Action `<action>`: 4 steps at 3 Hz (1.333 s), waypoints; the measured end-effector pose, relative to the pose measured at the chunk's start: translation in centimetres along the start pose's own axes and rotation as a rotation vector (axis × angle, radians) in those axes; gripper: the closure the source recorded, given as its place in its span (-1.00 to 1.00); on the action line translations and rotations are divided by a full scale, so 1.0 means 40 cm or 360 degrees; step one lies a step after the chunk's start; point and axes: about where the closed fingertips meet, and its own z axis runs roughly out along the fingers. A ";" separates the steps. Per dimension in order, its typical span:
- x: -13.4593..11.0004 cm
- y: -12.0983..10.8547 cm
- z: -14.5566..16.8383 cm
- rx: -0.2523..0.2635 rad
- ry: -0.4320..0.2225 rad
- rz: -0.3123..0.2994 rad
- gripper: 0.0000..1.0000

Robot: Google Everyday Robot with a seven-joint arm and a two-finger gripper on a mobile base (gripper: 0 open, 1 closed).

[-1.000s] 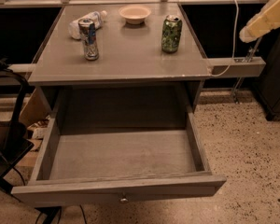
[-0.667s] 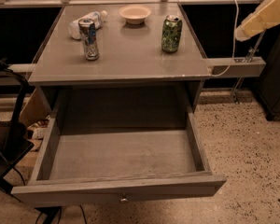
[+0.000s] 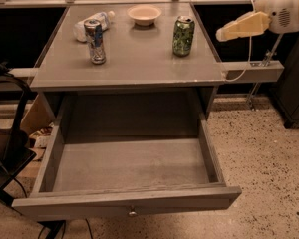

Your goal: Place green can into top drawer

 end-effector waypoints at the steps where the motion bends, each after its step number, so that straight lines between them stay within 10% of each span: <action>1: 0.006 -0.066 0.166 -0.0079 -0.0277 0.0192 -1.00; 4: 0.006 -0.126 0.473 -0.0222 -0.0745 0.0406 -1.00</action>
Offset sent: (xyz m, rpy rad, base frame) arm 0.1625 0.0403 -0.0681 0.5380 -0.0783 0.0252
